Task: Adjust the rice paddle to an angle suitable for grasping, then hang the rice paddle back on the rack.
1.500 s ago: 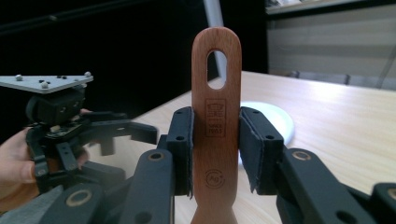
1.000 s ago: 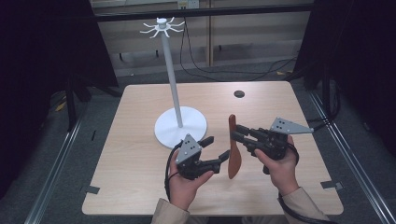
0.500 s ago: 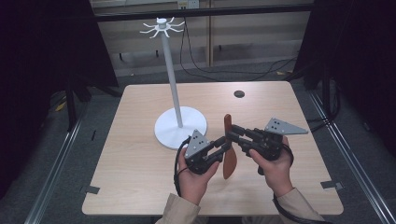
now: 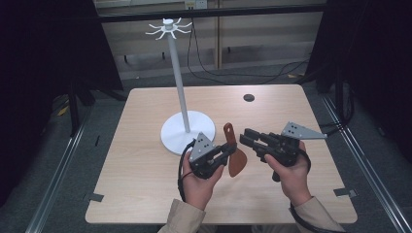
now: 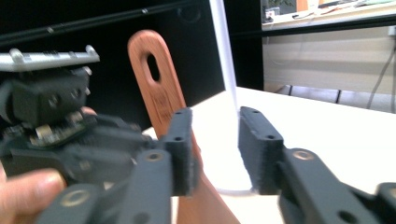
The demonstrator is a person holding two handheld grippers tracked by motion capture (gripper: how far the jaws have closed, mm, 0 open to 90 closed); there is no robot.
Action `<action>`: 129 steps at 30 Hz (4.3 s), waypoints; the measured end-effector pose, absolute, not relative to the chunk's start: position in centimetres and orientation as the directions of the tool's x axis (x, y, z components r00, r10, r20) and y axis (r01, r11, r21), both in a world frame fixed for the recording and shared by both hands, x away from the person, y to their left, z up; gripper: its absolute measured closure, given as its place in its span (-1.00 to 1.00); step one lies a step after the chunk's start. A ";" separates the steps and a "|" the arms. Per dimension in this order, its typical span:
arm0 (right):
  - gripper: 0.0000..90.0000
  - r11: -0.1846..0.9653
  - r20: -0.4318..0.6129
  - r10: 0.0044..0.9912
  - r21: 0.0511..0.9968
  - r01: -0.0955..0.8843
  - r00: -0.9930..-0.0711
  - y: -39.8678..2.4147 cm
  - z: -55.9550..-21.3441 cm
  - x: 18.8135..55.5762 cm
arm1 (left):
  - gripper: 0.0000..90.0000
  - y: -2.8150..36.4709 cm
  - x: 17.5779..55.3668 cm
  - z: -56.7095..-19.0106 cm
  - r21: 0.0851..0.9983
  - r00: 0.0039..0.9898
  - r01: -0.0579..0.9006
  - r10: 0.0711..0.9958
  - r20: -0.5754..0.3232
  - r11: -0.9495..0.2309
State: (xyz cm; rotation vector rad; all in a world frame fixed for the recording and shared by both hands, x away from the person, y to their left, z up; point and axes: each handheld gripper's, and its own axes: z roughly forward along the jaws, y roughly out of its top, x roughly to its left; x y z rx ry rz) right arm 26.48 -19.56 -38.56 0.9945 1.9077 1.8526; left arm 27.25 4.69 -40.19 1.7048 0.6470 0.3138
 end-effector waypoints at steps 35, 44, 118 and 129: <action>-0.95 0.207 0.103 0.761 0.897 0.391 -0.640 -24.0 -46.9 24.3 | 0.84 9.2 29.7 -36.2 0.948 0.769 0.285 0.624 -0.137 -0.143; -0.94 0.214 0.101 0.754 0.896 0.388 -0.649 -23.8 -46.8 24.3 | 0.83 10.1 30.9 -34.5 0.947 0.761 0.287 0.635 -0.133 -0.145; -0.93 0.245 0.099 0.753 0.876 0.416 -0.650 -25.1 -47.3 24.1 | 0.83 13.0 39.5 -23.4 0.958 0.697 0.260 0.710 -0.100 -0.120; -0.93 0.241 0.102 0.756 0.875 0.420 -0.647 -25.3 -47.4 24.2 | 0.83 13.6 40.6 -24.1 0.959 0.676 0.275 0.723 -0.142 -0.069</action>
